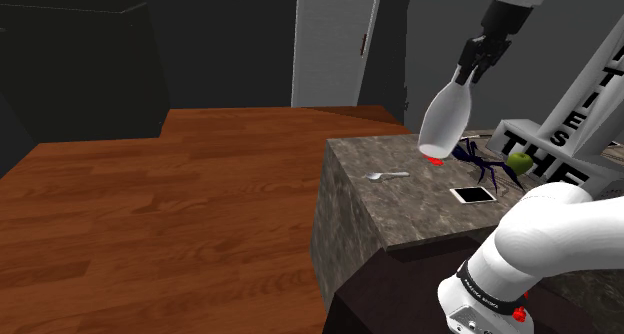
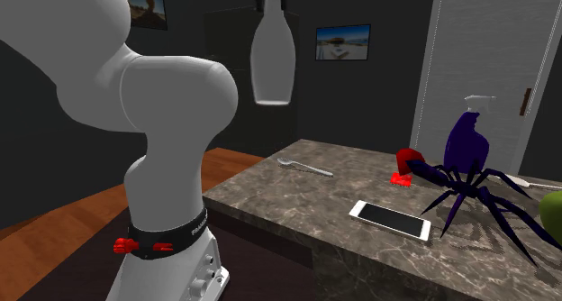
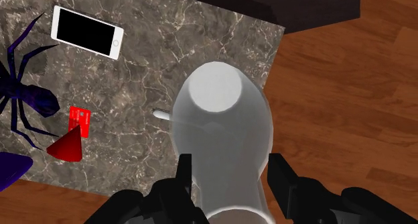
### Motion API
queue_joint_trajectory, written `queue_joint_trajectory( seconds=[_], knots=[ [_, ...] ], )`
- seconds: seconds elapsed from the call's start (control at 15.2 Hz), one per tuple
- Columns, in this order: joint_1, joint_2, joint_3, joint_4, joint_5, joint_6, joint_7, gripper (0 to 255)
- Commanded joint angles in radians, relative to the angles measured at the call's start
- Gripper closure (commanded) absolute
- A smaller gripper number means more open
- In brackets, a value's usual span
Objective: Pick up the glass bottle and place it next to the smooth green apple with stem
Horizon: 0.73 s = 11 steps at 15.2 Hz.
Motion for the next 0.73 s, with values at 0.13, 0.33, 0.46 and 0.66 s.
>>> queue_joint_trajectory(
  seconds=[0.13,0.33,0.46,0.66],
  knots=[
    [0.004,0.027,0.005,0.073,0.007,-0.046,-0.002,255],
    [0.007,0.049,0.008,0.129,0.011,-0.08,-0.005,255],
    [0.009,0.064,0.009,0.168,0.013,-0.104,-0.007,255],
    [0.012,0.088,0.011,0.227,0.017,-0.139,-0.01,255]
  ],
)
